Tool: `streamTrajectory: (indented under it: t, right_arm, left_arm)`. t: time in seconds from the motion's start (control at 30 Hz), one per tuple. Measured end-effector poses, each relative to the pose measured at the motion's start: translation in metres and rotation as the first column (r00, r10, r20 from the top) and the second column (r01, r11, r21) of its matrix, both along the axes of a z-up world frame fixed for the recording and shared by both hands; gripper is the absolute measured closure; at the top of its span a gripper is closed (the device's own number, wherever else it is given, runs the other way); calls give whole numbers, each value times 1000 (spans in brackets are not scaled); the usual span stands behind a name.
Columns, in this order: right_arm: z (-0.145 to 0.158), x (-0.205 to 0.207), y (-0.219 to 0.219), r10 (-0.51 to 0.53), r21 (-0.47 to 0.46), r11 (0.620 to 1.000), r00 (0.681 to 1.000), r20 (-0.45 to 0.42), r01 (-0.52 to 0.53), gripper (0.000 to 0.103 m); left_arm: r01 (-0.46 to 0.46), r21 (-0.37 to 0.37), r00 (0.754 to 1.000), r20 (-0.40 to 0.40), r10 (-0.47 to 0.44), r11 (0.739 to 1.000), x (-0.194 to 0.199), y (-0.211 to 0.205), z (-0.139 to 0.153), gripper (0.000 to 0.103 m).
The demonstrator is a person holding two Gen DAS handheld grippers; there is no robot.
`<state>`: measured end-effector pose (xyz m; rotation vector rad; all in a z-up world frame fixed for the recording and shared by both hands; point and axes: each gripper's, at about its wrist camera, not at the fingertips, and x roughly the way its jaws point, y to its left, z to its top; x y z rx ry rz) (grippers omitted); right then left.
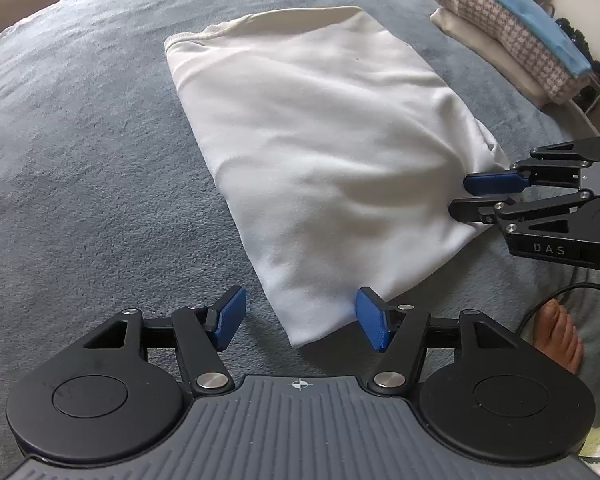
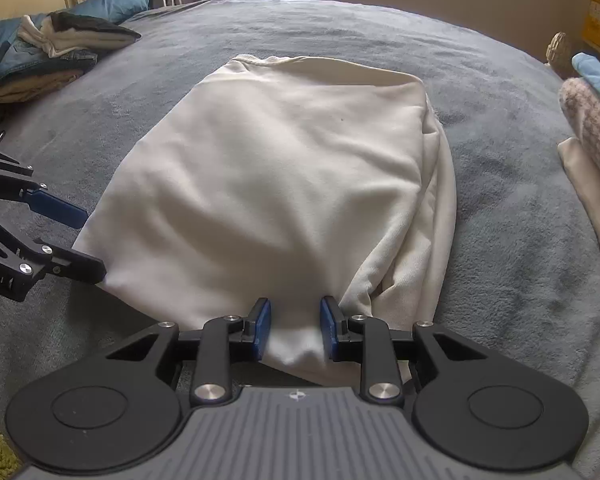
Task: Fold clothes
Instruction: 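Smooth the top of the folded white sweatshirt with the right gripper, then grasp the folded sweatshirt end with both grippers and lift it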
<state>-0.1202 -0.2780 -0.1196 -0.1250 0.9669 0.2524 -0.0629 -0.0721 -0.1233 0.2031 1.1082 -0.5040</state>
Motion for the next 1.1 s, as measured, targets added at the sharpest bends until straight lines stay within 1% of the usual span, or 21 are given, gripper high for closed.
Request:
streamTrajectory:
  t: [0.13,0.2,0.23,0.27,0.33,0.4,0.47,0.5,0.57,0.6,0.63,0.67,0.73,0.83,0.9,0.93,1.03,1.07,1.1]
  right_arm:
    - [0,0,0,0,1,1000,1000,2,0,74]
    - [1,1,-2,2,4,1000,1000,-2,-2,74]
    - [2,2,-3,0,10,1000,1000,-7,0,74]
    - [5,2,-4,-2,27,1000,1000,-9,3,72]
    - [14,3,-8,-4,73,997,1000,-9,5,69]
    - [27,6,-20,-21,173,985,1000,12,19,68]
    - [35,14,-40,-74,275,959,997,26,64,62]
    - [36,20,-53,-114,325,940,993,18,102,61]
    - [38,32,-79,-192,421,890,981,-3,175,56]
    - [34,39,-94,-230,470,856,973,-29,217,53]
    - [29,46,-108,-267,518,815,962,-64,261,45]
    - [22,51,-121,-295,558,774,950,-100,299,43]
    - [7,59,-141,-336,619,695,927,-168,364,42]
    - [-16,68,-161,-377,668,599,891,-252,442,38]
    - [-30,74,-166,-379,683,562,879,-289,467,38]
    - [-37,77,-168,-378,690,544,874,-306,477,37]
    - [-50,90,-170,-359,730,497,877,-318,468,30]
    - [-52,95,-170,-351,742,485,880,-320,463,26]
    - [-52,102,-169,-337,751,481,886,-318,453,23]
  left_arm:
    - [1,5,1000,3,-1,1000,1,-1,0,41]
    - [10,-6,1000,-1,-10,1000,2,0,1,41]
    - [17,-28,1000,-3,-17,999,3,2,3,41]
    - [21,-65,1000,-2,-21,998,4,5,6,41]
    - [24,-145,1000,5,-24,989,8,14,14,41]
    - [10,-210,1000,20,-6,978,14,23,20,41]
    - [-23,-254,999,21,29,967,22,32,22,40]
    - [-43,-270,999,15,49,962,26,36,22,40]
    - [-90,-304,996,-4,93,949,34,44,18,40]
    - [-116,-320,993,-20,115,940,38,48,15,40]
    - [-141,-338,990,-37,137,931,42,52,12,40]
    - [-166,-357,986,-53,158,919,46,57,9,40]
    - [-216,-396,976,-86,198,893,53,67,2,40]
    - [-285,-448,959,-135,251,847,65,82,-8,40]
    - [-316,-473,949,-162,271,823,74,89,-15,39]
    - [-325,-480,945,-180,271,815,80,91,-19,38]
    - [-348,-501,936,-227,268,792,97,91,-29,38]
    - [-351,-516,935,-232,266,781,103,91,-31,37]
    - [-352,-529,935,-237,263,772,109,90,-32,37]
